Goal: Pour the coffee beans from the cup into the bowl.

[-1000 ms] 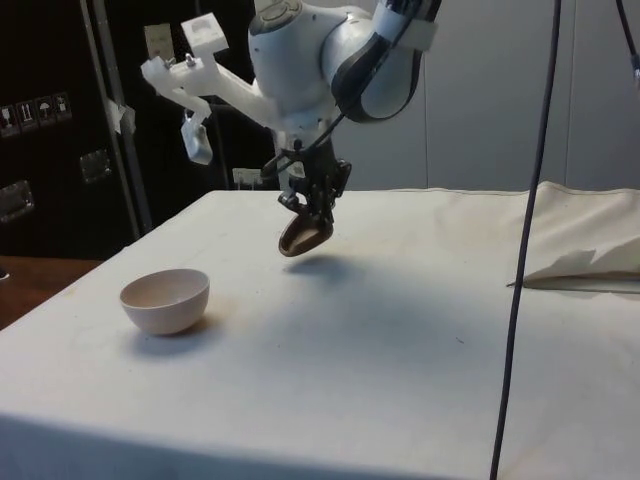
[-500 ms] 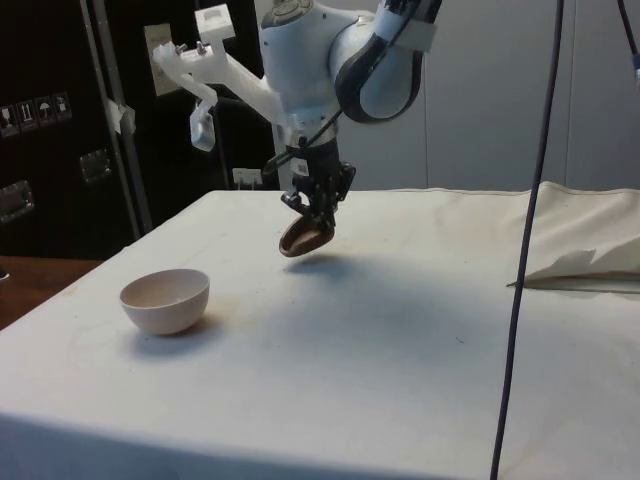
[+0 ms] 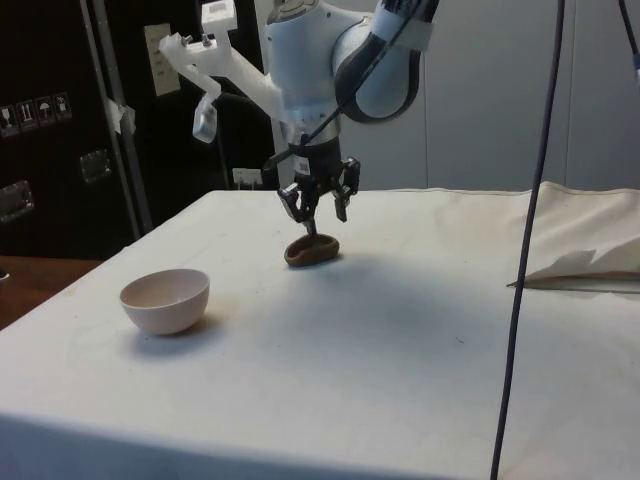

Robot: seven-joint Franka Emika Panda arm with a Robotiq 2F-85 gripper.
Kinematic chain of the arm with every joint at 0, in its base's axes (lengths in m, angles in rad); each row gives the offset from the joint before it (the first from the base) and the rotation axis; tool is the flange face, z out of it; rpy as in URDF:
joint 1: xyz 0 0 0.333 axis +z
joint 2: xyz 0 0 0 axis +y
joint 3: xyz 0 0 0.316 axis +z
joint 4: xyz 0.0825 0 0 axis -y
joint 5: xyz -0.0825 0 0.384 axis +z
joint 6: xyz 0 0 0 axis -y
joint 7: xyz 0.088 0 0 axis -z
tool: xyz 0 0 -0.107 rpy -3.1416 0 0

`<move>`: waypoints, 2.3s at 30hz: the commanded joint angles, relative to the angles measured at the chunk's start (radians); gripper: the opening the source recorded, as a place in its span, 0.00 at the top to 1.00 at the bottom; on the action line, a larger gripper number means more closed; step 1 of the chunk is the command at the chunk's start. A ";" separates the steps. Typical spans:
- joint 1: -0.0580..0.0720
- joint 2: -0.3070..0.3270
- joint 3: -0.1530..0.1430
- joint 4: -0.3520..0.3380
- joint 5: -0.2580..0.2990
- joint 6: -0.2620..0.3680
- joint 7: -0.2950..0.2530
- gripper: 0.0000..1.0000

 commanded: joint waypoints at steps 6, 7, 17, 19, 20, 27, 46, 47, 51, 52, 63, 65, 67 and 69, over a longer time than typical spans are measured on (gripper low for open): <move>-0.011 -0.003 0.009 -0.010 0.016 0.021 -0.014 0.19; -0.011 -0.003 0.009 -0.010 0.017 0.022 -0.015 0.11; 0.000 -0.079 0.008 -0.013 0.020 -0.046 -0.023 0.00; 0.001 -0.085 0.009 -0.013 0.020 -0.053 -0.024 0.00; 0.003 -0.094 0.009 -0.013 0.021 -0.060 -0.025 0.00; 0.015 -0.152 0.012 -0.011 0.023 -0.117 -0.029 0.00; 0.039 -0.277 0.024 0.008 0.023 -0.247 -0.039 0.00; 0.040 -0.283 0.025 0.010 0.023 -0.254 -0.040 0.00; 0.044 -0.306 0.029 0.019 0.023 -0.282 -0.043 0.00; 0.043 -0.297 0.025 0.018 0.003 -0.269 -0.027 0.00; 0.054 -0.365 0.039 0.051 0.003 -0.359 -0.040 0.00; 0.057 -0.380 0.043 0.059 0.022 -0.383 -0.056 0.00; 0.058 -0.388 0.045 0.065 0.021 -0.395 -0.058 0.00; 0.059 -0.401 0.050 0.076 0.021 -0.416 -0.061 0.00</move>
